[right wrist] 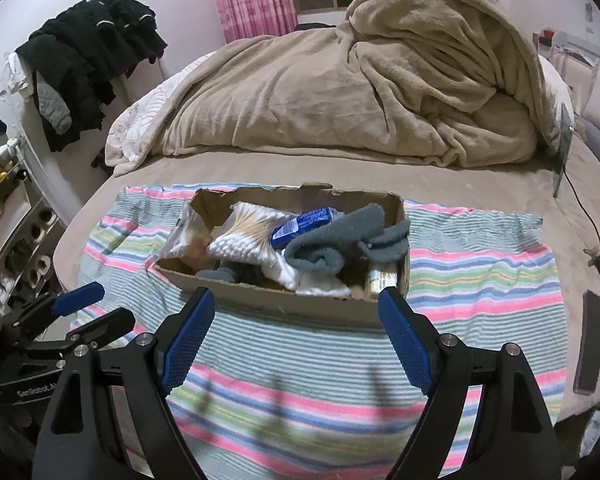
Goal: Organize objects
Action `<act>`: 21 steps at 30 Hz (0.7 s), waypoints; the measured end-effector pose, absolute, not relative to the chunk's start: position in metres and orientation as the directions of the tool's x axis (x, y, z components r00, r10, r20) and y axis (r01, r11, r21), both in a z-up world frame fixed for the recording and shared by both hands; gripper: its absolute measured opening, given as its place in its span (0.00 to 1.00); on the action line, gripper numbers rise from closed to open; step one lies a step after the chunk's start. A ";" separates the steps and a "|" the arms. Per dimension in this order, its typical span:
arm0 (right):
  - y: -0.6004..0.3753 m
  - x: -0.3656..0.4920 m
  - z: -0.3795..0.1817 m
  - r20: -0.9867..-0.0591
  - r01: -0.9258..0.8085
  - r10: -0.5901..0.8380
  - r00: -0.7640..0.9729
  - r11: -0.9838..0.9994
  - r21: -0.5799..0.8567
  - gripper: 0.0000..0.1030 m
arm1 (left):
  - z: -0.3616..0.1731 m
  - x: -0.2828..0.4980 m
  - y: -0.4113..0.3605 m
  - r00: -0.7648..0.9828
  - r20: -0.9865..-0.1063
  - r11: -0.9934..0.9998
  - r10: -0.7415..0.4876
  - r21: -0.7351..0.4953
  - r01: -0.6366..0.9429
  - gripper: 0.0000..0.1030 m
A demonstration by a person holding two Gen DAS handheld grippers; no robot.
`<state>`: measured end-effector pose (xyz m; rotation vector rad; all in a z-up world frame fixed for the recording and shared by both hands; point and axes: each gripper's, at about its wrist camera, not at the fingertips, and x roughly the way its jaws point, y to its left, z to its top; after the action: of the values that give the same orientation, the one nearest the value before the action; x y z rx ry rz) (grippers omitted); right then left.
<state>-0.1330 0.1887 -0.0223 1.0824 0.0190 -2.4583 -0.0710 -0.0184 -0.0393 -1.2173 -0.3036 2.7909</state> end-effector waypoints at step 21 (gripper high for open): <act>0.205 -0.064 -0.022 -0.707 0.406 -0.383 -0.594 -0.902 0.148 0.84 | -0.038 -0.010 -0.008 -0.684 -0.714 -0.978 0.151 -0.211 0.004 0.76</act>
<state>-0.0643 0.2052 -0.0220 1.0855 0.0397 -2.4674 -0.0101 -0.0082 -0.0379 -1.2110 -0.3001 2.7947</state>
